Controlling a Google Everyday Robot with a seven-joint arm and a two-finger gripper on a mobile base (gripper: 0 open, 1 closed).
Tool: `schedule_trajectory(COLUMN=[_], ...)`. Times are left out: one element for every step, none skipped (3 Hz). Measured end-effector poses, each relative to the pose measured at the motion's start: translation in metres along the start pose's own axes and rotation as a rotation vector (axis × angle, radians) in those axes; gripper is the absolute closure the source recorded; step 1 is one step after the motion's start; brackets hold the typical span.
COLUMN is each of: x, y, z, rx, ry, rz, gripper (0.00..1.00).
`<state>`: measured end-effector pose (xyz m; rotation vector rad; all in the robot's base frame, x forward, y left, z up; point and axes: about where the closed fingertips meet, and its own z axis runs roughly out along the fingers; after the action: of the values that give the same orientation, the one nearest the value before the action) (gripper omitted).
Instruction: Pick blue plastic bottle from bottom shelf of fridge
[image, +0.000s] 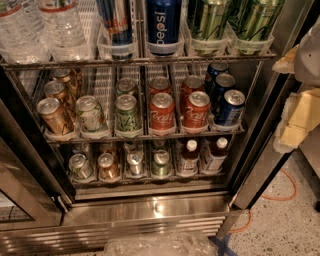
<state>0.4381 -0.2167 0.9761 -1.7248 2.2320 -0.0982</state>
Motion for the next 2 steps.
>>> schedule_trajectory(x=[0.0, -0.0044], y=[0.0, 0.0003], z=[0.0, 0.0003], rx=[0.0, -0.003], ry=[0.0, -0.033], rz=[0.0, 0.02], gripper=[0.0, 0.0])
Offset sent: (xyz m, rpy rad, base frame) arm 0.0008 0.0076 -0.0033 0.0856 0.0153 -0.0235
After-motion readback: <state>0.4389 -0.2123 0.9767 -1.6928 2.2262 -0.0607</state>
